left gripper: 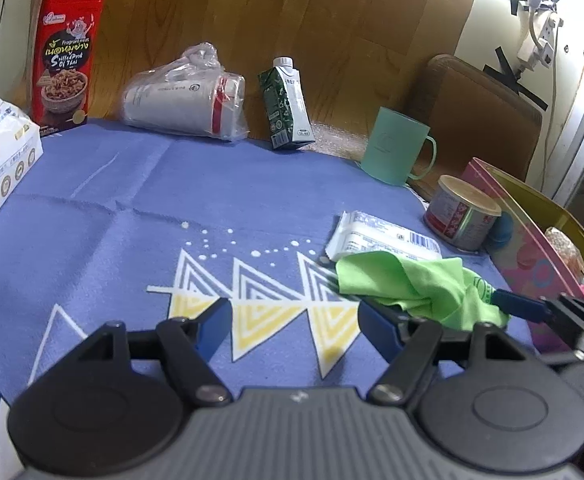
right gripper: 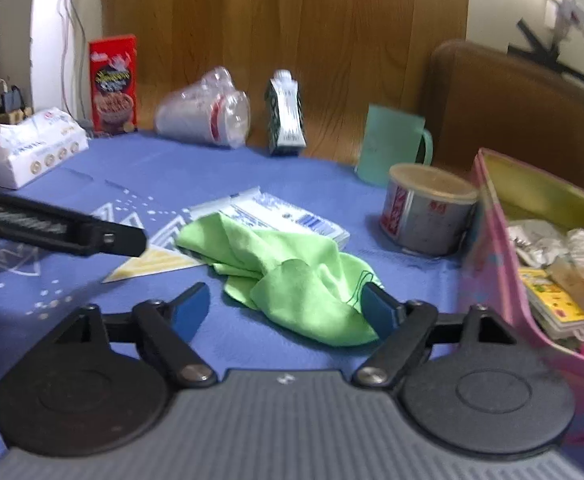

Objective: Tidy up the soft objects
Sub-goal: 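Grasp the lime-green cloth with the right tool while the left tool pinches it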

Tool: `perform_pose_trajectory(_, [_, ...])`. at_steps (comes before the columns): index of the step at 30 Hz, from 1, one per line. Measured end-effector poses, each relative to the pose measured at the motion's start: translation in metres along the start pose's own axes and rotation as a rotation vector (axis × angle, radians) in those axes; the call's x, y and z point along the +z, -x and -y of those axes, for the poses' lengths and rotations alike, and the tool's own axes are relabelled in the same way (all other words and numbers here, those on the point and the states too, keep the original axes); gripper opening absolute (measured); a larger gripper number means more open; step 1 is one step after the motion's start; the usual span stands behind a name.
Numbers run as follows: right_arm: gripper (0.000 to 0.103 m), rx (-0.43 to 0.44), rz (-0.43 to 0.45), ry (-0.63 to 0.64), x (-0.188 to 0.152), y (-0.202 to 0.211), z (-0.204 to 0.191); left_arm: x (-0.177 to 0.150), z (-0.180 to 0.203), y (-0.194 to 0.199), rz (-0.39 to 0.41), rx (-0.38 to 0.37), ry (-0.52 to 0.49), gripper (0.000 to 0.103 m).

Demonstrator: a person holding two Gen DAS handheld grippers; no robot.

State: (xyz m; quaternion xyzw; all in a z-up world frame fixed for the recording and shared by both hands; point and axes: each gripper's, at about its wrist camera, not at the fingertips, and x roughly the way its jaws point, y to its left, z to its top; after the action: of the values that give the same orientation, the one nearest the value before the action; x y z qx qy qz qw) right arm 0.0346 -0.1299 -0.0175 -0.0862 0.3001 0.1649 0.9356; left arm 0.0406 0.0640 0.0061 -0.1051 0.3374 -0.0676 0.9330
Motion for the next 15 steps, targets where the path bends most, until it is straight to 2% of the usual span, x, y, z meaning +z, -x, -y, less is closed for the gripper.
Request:
perform_pose_trajectory(4, [0.083, 0.023, -0.053, -0.083, 0.002, -0.009, 0.012, -0.001, 0.005, 0.0, 0.002, 0.02, -0.023, 0.071])
perform_pose_trajectory(5, [0.074, 0.017, -0.049, -0.083, 0.001, -0.008, 0.012, -0.001, 0.005, -0.001, 0.002, 0.022, -0.023, 0.071])
perform_pose_trajectory(6, [0.053, 0.012, -0.041, -0.077, 0.0, -0.006, 0.012, -0.001, 0.005, -0.001, 0.002, 0.022, -0.023, 0.071])
perform_pose_trajectory(7, [0.046, 0.022, -0.03, -0.065, -0.002, -0.003, 0.01, -0.001, 0.006, -0.001, 0.002, 0.025, -0.025, 0.071])
perform_pose_trajectory(9, [0.019, 0.02, -0.016, -0.042, -0.006, 0.003, 0.004, -0.001, 0.007, -0.001, 0.0, 0.03, -0.029, 0.071])
perform_pose_trajectory(10, [0.014, 0.015, -0.01, -0.024, -0.008, 0.006, 0.0, 0.0, 0.007, -0.002, -0.001, 0.033, -0.03, 0.071])
perform_pose_trajectory(11, [0.01, 0.01, -0.005, -0.006, -0.01, 0.01, -0.004, 0.0, 0.008, -0.002, -0.002, 0.036, -0.031, 0.071])
perform_pose_trajectory(15, [0.01, 0.033, 0.024, 0.054, -0.018, 0.025, -0.019, 0.0, 0.01, -0.002, -0.004, 0.049, -0.038, 0.071])
